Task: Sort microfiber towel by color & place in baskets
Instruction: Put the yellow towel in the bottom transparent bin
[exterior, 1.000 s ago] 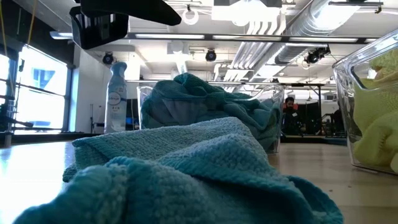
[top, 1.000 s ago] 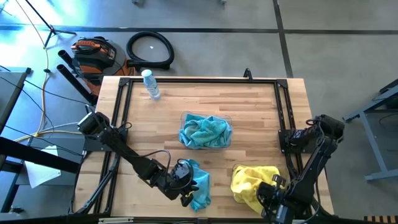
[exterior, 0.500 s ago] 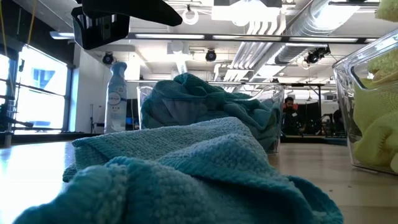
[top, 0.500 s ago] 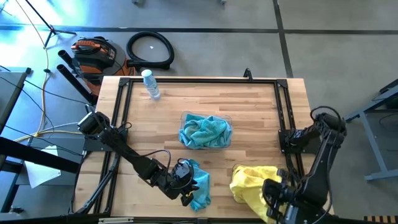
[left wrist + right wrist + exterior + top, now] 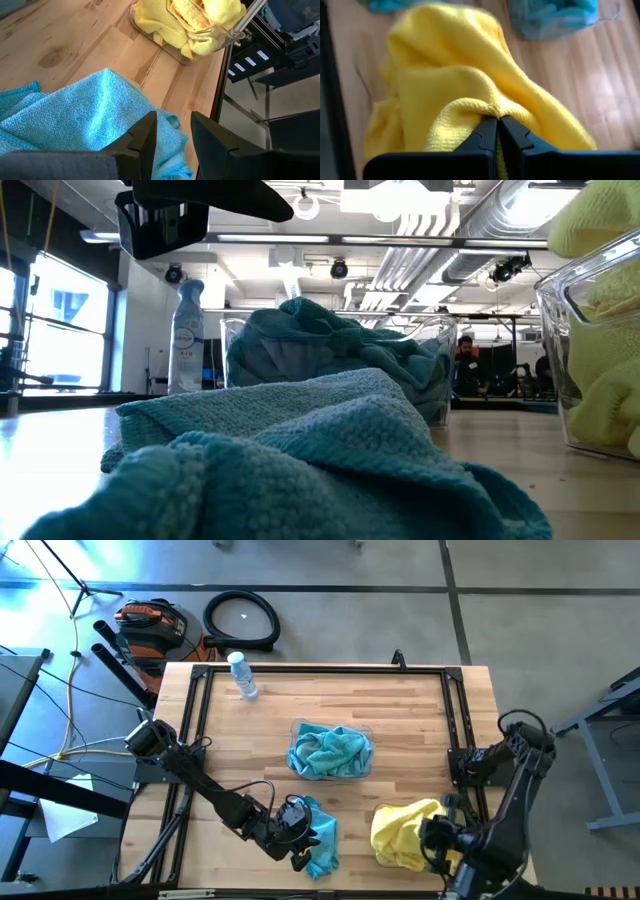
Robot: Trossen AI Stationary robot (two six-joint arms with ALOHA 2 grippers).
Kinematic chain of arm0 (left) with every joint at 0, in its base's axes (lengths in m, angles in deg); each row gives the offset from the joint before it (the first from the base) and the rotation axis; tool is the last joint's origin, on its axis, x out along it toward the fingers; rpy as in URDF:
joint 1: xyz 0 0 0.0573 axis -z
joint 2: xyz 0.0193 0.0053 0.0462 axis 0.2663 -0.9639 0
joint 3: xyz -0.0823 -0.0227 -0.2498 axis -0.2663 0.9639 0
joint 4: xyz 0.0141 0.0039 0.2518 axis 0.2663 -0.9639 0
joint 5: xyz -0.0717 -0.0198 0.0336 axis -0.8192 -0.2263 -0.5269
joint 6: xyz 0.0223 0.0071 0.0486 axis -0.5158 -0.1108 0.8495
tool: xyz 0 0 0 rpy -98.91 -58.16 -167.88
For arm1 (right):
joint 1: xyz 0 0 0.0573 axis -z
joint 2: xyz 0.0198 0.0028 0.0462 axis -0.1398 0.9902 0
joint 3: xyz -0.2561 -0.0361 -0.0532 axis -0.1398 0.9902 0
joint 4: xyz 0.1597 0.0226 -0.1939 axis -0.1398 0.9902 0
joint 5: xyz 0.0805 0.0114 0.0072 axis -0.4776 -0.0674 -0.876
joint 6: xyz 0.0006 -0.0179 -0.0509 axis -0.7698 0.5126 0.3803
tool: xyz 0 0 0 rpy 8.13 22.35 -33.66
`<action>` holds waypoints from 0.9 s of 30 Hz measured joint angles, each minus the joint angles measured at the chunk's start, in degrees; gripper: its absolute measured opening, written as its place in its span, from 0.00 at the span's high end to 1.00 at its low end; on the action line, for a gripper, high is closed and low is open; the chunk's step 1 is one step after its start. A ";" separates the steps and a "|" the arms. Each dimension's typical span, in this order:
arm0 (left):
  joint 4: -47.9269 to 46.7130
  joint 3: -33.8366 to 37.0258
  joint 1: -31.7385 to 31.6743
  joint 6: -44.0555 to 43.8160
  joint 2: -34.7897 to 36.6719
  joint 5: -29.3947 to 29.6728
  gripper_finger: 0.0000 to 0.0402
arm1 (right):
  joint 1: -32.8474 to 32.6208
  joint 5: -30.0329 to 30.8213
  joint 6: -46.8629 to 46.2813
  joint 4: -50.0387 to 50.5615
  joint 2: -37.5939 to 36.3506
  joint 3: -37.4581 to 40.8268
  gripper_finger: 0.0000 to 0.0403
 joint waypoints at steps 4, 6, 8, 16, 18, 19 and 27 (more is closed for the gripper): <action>-0.01 0.00 0.00 0.00 0.00 0.00 0.72 | -0.09 -4.86 -0.05 -8.35 0.21 6.66 1.00; -0.02 0.00 0.00 0.00 0.00 0.00 0.72 | -0.18 -6.05 -0.05 -14.79 0.23 9.95 1.00; -0.05 0.00 -0.18 0.02 0.00 0.02 0.72 | -0.31 -6.40 -0.03 -21.78 0.23 13.44 1.00; 0.04 0.00 -1.65 0.02 0.00 0.00 0.72 | 1.84 -11.57 -4.42 -45.37 0.21 28.31 1.00; 0.05 0.00 -1.95 0.02 0.00 -0.06 0.72 | 2.22 -12.00 -6.70 -49.06 0.09 31.59 1.00; 0.08 0.00 -2.17 0.02 0.00 -0.19 0.72 | 2.33 -12.03 -7.61 -50.82 -0.05 33.02 1.00; 0.39 0.00 -2.25 0.02 0.00 -0.92 0.72 | 2.56 -12.82 -10.75 -58.29 -0.08 36.71 0.92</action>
